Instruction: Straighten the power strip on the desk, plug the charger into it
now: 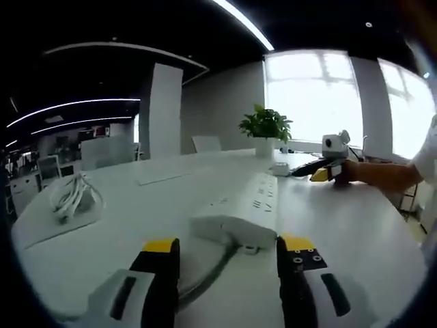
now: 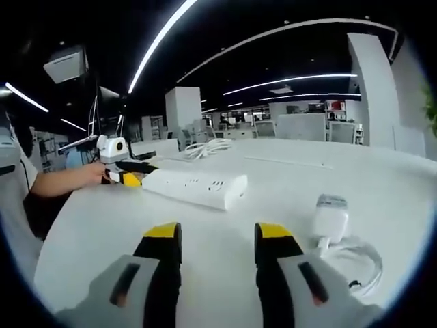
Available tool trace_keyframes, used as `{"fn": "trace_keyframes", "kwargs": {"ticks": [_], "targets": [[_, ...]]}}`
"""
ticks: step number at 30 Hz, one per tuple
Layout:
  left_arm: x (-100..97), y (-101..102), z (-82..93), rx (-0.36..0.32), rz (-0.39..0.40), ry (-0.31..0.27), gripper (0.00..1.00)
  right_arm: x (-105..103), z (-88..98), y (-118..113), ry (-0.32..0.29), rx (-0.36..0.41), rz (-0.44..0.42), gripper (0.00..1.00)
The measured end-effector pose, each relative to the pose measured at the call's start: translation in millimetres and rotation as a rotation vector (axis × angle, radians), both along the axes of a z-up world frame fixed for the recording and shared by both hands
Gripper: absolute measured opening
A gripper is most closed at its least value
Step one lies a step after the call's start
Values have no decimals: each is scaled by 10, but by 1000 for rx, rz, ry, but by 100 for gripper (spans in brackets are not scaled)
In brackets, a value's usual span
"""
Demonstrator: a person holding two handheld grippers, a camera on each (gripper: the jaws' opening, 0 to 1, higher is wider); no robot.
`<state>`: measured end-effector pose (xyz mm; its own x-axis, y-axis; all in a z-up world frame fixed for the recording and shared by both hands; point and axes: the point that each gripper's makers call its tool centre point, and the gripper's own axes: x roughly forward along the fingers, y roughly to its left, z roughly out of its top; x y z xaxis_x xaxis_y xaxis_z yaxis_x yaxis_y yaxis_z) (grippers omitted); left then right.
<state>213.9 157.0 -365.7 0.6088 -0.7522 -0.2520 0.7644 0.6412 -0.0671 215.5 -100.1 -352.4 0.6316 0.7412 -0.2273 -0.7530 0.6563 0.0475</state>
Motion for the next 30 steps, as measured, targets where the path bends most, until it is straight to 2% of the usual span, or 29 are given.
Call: {"fn": "trace_keyframes", "kwargs": {"ticks": [4, 8, 16, 19, 23, 30], "targets": [[-42, -31, 9, -13, -31, 4, 55, 39, -9, 14, 1, -4, -1, 42], [-34, -36, -3, 6, -52, -6, 54, 61, -48, 44, 15, -18, 8, 42], [-39, -36, -2, -3, -59, 5, 54, 82, -46, 85, 16, -19, 17, 43], [-3, -8, -30, 35, -52, -15, 57, 92, -34, 101, 11, -18, 21, 43], [-2, -8, -29, 30, -56, -9, 57, 126, -14, 121, 6, -13, 21, 43], [16, 2, -27, 44, -64, -23, 55, 95, -81, 178, -12, -80, 44, 43]]}}
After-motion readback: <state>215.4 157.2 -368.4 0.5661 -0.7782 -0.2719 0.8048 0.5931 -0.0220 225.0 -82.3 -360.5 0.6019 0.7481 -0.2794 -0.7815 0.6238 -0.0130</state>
